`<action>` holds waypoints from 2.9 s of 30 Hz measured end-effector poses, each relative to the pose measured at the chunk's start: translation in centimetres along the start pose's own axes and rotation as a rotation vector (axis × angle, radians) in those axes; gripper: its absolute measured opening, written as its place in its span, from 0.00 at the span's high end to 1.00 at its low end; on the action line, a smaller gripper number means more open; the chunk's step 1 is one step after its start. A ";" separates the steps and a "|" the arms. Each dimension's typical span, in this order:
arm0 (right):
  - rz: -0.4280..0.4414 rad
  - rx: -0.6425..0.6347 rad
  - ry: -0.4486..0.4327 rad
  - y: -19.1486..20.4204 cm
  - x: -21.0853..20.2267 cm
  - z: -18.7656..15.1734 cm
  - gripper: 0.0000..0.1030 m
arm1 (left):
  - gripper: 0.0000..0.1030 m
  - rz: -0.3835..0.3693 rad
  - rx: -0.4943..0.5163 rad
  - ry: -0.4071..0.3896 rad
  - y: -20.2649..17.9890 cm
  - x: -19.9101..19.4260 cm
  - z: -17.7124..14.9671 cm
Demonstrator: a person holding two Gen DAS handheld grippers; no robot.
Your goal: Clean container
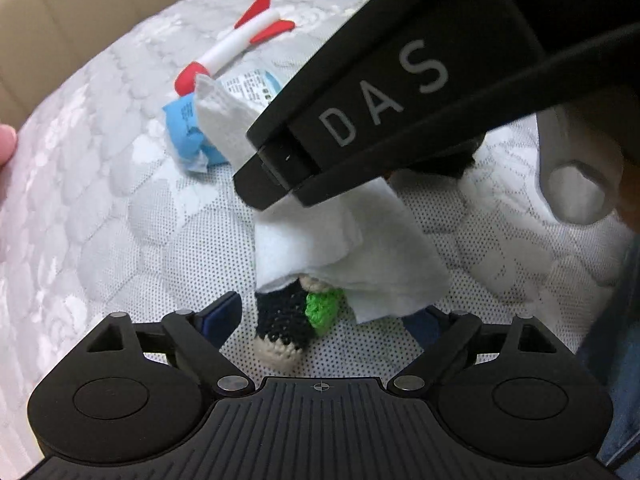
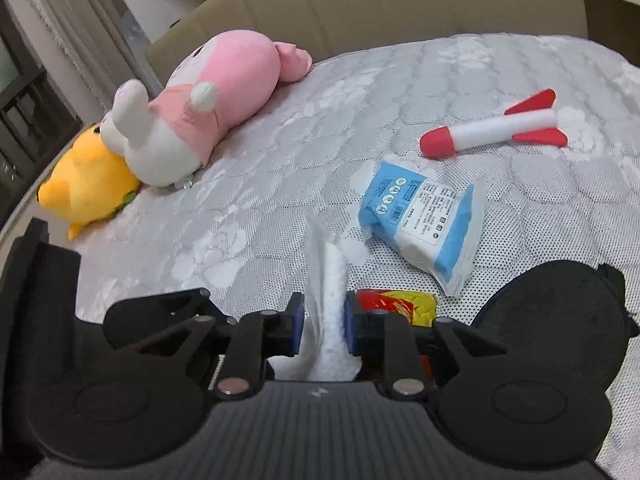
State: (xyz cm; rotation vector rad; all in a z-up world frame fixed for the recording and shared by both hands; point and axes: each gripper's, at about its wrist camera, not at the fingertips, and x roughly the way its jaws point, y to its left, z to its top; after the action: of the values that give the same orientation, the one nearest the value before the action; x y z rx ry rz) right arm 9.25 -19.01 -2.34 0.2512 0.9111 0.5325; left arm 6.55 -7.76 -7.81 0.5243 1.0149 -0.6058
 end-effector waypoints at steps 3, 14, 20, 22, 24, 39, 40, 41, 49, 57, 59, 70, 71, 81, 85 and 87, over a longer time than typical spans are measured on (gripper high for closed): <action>-0.011 -0.012 0.007 0.0 -0.2 -0.1 0.89 | 0.11 -0.017 -0.003 0.004 0.2 0.0 0.0; 0.034 0.340 -0.059 -5.6 -1.8 0.7 0.89 | 0.10 -0.057 -0.062 0.001 2.6 -0.1 -0.5; 0.022 0.531 -0.115 -9.3 -2.7 0.5 0.89 | 0.04 -0.060 -0.091 -0.155 4.2 -1.4 1.5; -0.052 0.473 -0.131 -8.8 -3.1 0.7 0.89 | 0.03 0.015 -0.014 -0.188 2.9 -0.2 3.1; -0.101 0.435 -0.156 -8.5 -3.6 0.8 0.89 | 0.02 0.084 0.087 -0.205 1.0 0.5 5.0; 0.189 0.570 0.029 -8.4 -0.2 -0.5 0.88 | 0.01 0.130 0.105 -0.048 3.2 -2.5 1.6; 0.201 0.581 0.012 -8.4 -0.5 -0.5 0.88 | 0.01 0.105 0.127 -0.102 3.1 -3.5 2.4; 0.213 0.591 -0.004 -8.4 -0.7 -0.5 0.88 | 0.00 0.084 0.151 -0.141 2.6 -3.9 2.6; 0.111 0.621 -0.167 -11.1 -4.1 0.1 0.88 | 0.00 0.199 0.497 -0.113 -5.1 -0.1 2.2; 0.210 0.608 -0.189 -11.2 -3.8 0.2 0.88 | 0.26 0.152 0.166 -0.169 -1.1 -2.3 2.9; 0.262 0.568 -0.175 -10.3 -3.6 0.2 0.88 | 0.26 0.131 0.090 -0.177 -0.1 -2.7 3.0; 0.114 0.547 -0.069 -10.1 -2.1 -0.4 0.87 | 0.26 0.065 -0.042 -0.201 1.9 -4.6 2.9; 0.087 0.538 -0.056 -10.1 -2.0 -0.4 0.88 | 0.26 0.056 -0.059 -0.207 2.2 -4.8 2.9; 0.048 0.496 -0.037 -9.2 -1.6 -0.5 0.88 | 0.21 -0.248 -0.445 -0.280 7.4 -7.2 2.2; 0.145 0.503 -0.037 -8.3 -1.4 -0.4 0.86 | 0.15 -0.216 -0.393 -0.145 7.7 -6.2 1.1; 0.205 0.499 -0.027 -7.5 -1.0 -0.4 0.86 | 0.11 -0.156 -0.321 -0.087 7.1 -5.2 0.9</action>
State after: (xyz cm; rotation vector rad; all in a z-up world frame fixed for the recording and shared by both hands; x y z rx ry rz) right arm 10.93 -25.93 -5.06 0.8086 0.9882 0.4808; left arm 9.93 -2.08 -1.88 0.1362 1.0512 -0.5838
